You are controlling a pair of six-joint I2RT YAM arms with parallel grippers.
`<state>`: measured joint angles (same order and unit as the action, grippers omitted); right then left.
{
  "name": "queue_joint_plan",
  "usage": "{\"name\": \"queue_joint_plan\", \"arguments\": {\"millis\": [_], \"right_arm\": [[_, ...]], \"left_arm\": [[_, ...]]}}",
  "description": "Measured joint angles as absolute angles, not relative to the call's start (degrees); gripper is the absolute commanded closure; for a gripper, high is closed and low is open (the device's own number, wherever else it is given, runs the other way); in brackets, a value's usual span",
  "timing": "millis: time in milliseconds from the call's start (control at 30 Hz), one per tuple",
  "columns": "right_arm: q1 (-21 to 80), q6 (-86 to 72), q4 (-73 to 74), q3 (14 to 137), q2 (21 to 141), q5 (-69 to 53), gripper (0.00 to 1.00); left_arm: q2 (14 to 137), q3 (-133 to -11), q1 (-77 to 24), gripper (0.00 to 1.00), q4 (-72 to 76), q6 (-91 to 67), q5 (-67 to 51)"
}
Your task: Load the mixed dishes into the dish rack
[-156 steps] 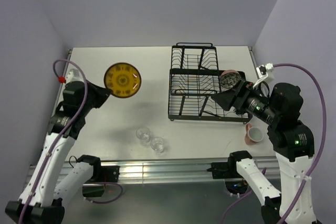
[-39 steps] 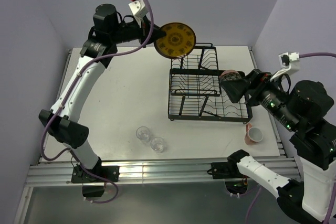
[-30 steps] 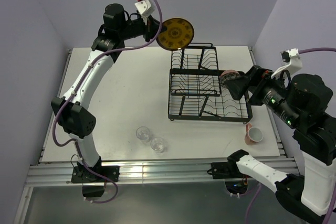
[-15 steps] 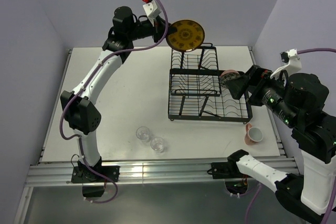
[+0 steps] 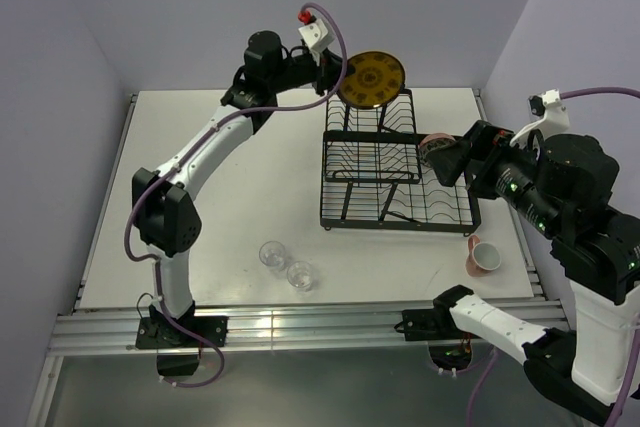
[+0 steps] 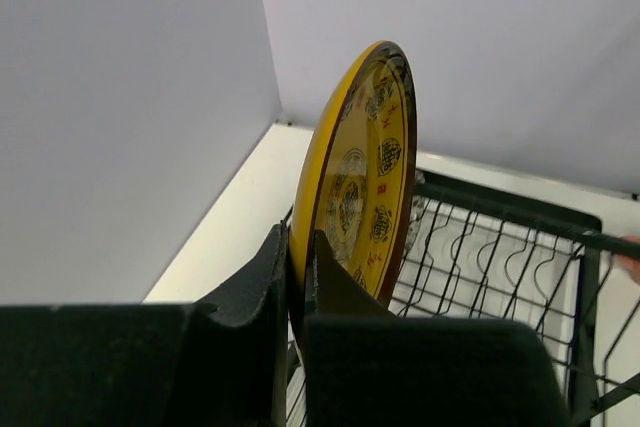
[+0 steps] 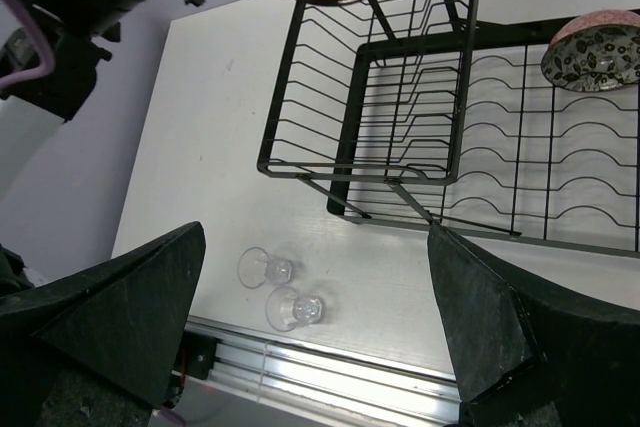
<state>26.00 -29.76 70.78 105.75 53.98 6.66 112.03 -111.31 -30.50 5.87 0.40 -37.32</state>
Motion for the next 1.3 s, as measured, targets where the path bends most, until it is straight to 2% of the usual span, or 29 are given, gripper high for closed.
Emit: {"name": "queue_joint_plan", "arguments": {"millis": [633,867,967,1067,1100,1300], "right_arm": [[26.00,-29.52,72.10,105.75,52.69,7.66,0.00],[26.00,-29.50,72.10,105.73,52.64,7.64,0.00],[26.00,-29.50,72.10,105.73,52.53,7.64,0.00],[26.00,-29.50,72.10,105.73,52.27,7.64,0.00],[26.00,-29.50,72.10,105.73,52.18,7.62,0.00],[26.00,-29.50,72.12,105.73,51.79,7.42,0.00]], "left_arm": [[114.21,-105.03,-32.86,0.99,8.84,5.43,-31.11],[114.02,-103.28,-34.24,0.92,8.73,7.90,-29.47],[113.38,-102.45,-34.63,0.80,8.86,8.38,-28.49],[112.25,-99.92,-34.94,0.72,9.98,8.91,-26.48],[112.05,-99.00,-34.98,0.65,10.22,9.06,-25.58],[112.01,-96.49,-34.94,0.52,9.65,9.43,-22.13]]}}
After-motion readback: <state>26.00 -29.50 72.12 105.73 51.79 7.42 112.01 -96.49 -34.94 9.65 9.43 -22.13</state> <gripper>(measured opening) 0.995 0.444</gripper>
